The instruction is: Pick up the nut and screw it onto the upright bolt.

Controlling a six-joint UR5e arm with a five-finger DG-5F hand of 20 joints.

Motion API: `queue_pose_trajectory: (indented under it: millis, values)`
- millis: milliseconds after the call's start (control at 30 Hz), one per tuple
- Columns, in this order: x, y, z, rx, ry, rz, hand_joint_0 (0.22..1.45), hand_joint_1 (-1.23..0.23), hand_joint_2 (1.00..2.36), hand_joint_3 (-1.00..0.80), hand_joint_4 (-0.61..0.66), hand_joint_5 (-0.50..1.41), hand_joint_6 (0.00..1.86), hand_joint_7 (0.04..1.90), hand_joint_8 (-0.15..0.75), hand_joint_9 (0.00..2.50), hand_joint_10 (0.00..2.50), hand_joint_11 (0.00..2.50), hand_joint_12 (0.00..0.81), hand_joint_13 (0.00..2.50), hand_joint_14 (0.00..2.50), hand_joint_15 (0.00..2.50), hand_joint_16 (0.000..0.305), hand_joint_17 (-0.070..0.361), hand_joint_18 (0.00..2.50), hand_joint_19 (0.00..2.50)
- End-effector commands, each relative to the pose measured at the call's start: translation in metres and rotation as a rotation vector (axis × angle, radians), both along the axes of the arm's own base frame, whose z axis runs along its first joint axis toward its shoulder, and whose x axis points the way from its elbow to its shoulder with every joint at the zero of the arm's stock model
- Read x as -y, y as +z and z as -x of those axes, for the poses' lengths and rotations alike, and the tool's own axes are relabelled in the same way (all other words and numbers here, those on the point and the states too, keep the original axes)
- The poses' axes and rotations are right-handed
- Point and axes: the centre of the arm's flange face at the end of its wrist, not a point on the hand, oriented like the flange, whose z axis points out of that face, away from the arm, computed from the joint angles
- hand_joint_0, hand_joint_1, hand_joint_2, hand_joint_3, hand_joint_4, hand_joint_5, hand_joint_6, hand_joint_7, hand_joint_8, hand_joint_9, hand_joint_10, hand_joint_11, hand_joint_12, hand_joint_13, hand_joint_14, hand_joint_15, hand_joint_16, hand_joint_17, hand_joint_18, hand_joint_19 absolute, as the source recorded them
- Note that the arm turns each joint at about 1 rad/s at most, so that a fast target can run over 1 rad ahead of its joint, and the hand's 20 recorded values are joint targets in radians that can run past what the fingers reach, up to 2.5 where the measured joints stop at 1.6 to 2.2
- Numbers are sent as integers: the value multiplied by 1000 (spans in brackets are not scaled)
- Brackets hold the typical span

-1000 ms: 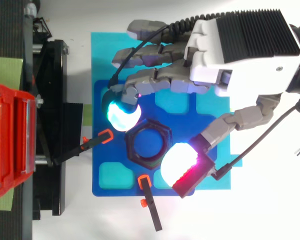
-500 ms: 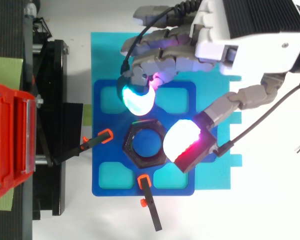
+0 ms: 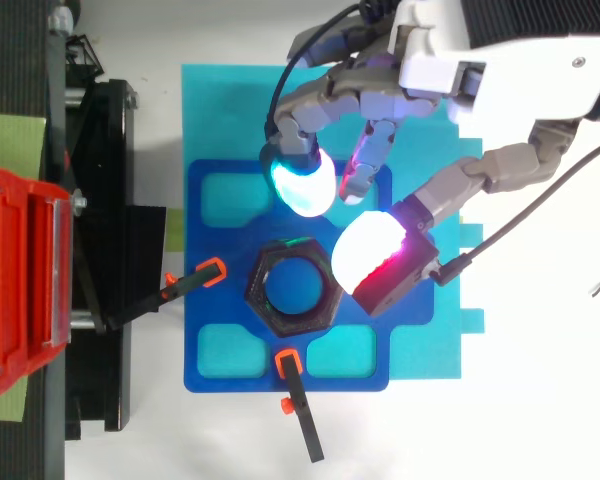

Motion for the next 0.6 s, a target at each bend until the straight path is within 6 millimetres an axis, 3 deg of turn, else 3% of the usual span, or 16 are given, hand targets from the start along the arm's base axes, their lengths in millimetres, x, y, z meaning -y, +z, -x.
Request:
queue_pose_trajectory:
  millis: [0, 233, 567]
  values:
    - [2, 1, 0, 6, -2, 0, 456, -389, 1000, -500, 233, -11, 504, 976, 270, 1126, 0, 0, 337, 640, 0, 0, 41, 93, 357, 49]
    - [3, 16, -8, 54, -4, -1, 435, -408, 1000, -500, 206, -109, 503, 767, 280, 914, 0, 0, 371, 518, 0, 0, 48, 108, 241, 55]
    - [-17, 15, -12, 65, 24, -9, 431, -421, 1000, -500, 198, -118, 502, 745, 279, 857, 0, 0, 379, 469, 0, 0, 50, 113, 185, 63]
